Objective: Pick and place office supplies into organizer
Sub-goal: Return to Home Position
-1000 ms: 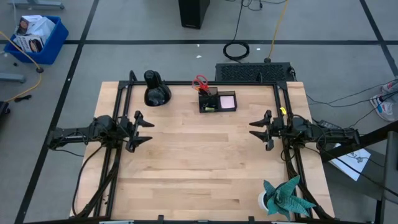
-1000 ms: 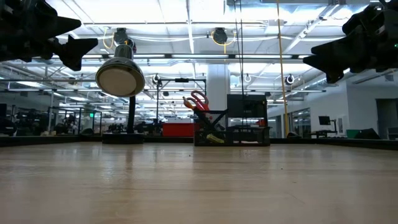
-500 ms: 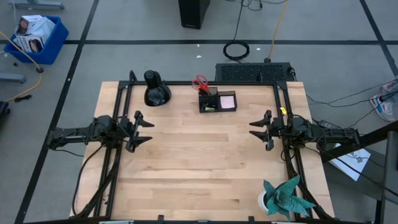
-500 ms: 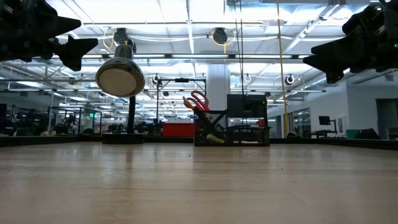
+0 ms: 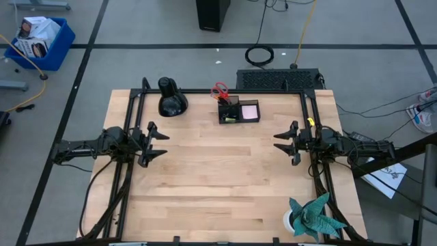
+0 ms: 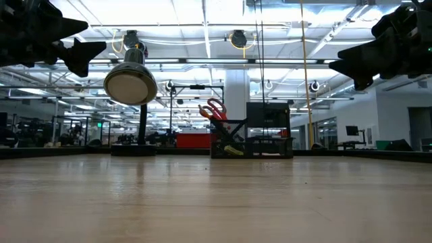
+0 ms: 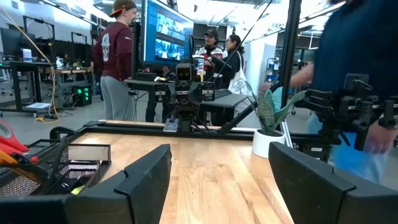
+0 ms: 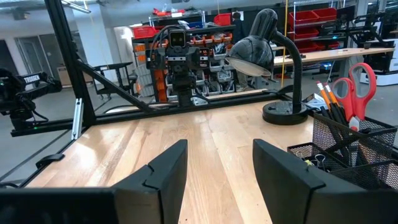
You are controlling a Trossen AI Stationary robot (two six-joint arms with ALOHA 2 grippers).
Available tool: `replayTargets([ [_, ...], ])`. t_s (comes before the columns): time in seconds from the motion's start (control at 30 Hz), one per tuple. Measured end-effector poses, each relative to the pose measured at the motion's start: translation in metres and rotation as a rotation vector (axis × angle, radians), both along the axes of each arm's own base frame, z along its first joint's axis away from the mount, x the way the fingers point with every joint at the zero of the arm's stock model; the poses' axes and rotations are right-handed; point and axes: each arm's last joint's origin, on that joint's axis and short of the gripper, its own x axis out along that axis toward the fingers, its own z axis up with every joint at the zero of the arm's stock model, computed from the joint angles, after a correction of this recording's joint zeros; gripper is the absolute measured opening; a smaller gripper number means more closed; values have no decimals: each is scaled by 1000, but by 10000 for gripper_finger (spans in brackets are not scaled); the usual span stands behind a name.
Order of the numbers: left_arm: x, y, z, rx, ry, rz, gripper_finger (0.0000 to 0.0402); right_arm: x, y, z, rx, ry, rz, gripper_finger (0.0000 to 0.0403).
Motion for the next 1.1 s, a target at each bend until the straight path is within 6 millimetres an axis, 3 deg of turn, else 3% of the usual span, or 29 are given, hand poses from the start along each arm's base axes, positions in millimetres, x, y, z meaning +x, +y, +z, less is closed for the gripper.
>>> replayTargets([
  [1.1, 0, 0, 0, 1, 0, 0, 273, 0, 0, 0, 0, 0, 0, 169],
])
